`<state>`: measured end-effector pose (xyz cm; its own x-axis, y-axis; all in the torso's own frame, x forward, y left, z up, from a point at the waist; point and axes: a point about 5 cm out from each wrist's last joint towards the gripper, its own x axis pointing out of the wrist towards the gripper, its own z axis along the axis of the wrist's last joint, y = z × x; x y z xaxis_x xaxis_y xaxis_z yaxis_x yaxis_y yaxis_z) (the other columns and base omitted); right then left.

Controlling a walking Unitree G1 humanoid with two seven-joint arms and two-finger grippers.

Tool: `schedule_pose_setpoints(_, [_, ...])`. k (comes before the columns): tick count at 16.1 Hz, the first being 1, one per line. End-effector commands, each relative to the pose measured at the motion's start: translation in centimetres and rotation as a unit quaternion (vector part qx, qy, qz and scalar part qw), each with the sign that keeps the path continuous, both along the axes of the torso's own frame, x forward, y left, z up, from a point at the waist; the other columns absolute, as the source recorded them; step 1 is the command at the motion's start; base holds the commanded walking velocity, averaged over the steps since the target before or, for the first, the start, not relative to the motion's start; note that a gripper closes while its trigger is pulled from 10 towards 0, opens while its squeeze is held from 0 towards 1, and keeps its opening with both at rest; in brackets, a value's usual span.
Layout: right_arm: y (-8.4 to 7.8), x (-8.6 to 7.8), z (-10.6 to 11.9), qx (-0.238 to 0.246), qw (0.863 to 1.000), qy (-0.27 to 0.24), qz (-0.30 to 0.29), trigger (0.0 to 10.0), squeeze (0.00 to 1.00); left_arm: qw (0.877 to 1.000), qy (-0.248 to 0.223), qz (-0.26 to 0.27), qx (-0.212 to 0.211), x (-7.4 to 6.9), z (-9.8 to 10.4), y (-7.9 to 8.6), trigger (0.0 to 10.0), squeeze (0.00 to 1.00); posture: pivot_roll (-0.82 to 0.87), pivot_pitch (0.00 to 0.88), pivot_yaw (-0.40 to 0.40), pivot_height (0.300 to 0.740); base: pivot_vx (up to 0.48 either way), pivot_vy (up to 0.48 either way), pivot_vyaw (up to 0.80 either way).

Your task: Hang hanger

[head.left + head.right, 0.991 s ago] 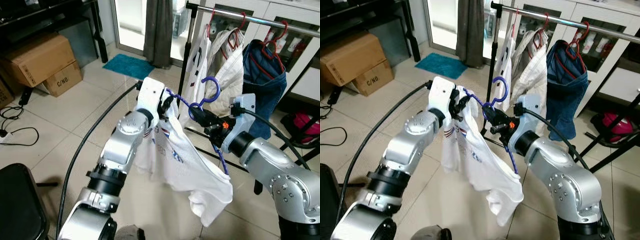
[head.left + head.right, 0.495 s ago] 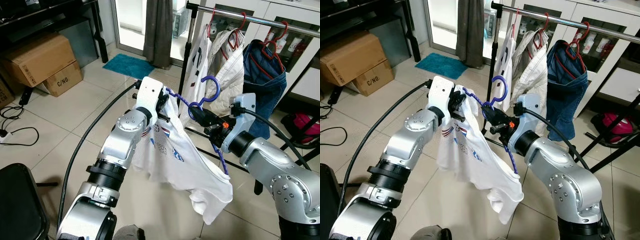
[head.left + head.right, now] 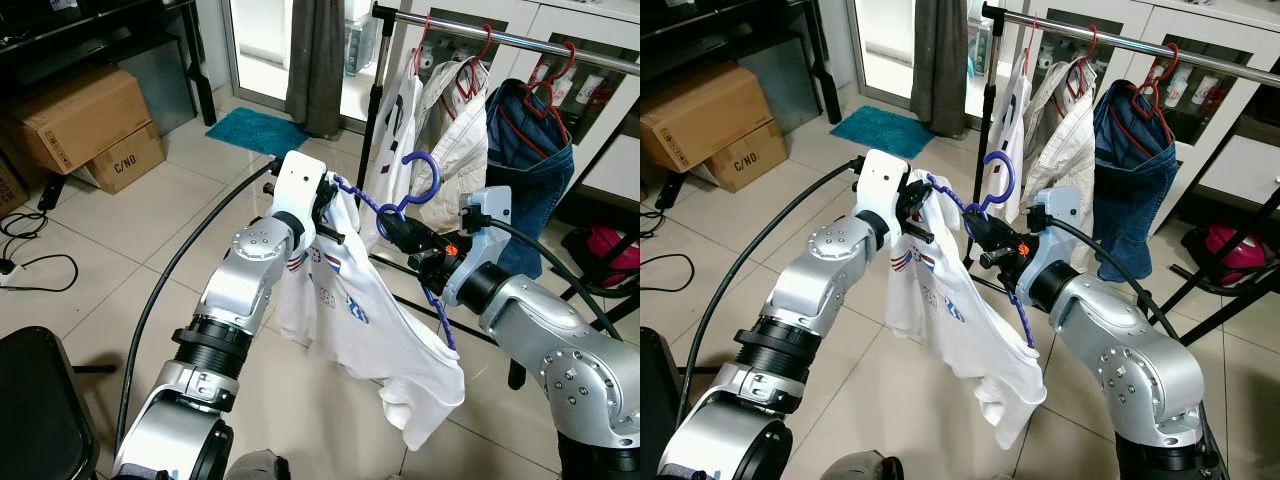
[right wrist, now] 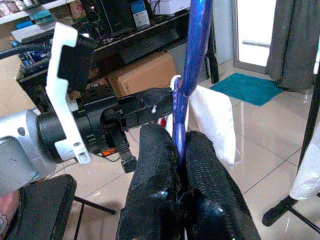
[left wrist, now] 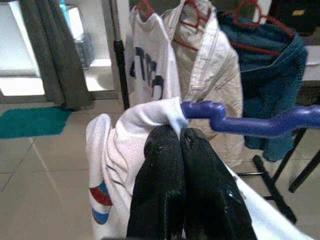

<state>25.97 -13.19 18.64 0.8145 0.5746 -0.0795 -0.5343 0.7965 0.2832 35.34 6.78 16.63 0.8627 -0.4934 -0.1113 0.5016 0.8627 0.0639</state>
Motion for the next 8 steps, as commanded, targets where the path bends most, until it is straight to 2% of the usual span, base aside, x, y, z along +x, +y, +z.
schedule_pose_setpoints(1, [-0.1, -0.1, 1.0, -0.001, 1.0, -0.023, 0.004, 10.0, 0.0, 1.0, -0.007, -0.016, -0.01, 0.1, 0.6, -0.2, 0.0, 0.0, -0.05, 0.001, -0.008, 0.74, 0.0, 0.0, 0.0])
schedule_pose_setpoints(4, [-0.4, 0.0, -0.1, -0.05, 0.999, -0.001, -0.01, 10.0, 0.0, 1.0, -0.012, -0.013, -0.019, -0.1, 1.1, 0.0, 0.0, 0.0, -0.05, 0.007, -0.011, 0.74, 0.0, 0.0, 0.0])
schedule_pose_setpoints(6, [-0.7, 0.0, -0.8, -0.103, 0.995, 0.007, -0.016, 10.0, 0.0, 1.0, -0.015, -0.003, -0.02, -0.1, 1.4, 0.5, 0.0, 0.0, -0.05, 0.007, -0.012, 0.74, 0.0, 0.0, 0.0])
schedule_pose_setpoints(7, [-0.7, -0.1, -1.6, -0.144, 0.989, 0.015, -0.007, 10.0, 0.0, 1.0, -0.019, 0.007, -0.02, 0.0, 1.7, 1.2, 0.0, 0.0, -0.05, 0.01, -0.017, 0.74, 0.0, 0.0, 0.0])
schedule_pose_setpoints(8, [-0.7, -0.2, -1.6, -0.145, 0.989, 0.017, -0.006, 10.0, 0.0, 1.0, -0.02, 0.008, -0.02, 0.0, 1.7, 1.3, 0.0, 0.0, -0.05, 0.01, -0.017, 0.74, 0.0, 0.0, 0.0])
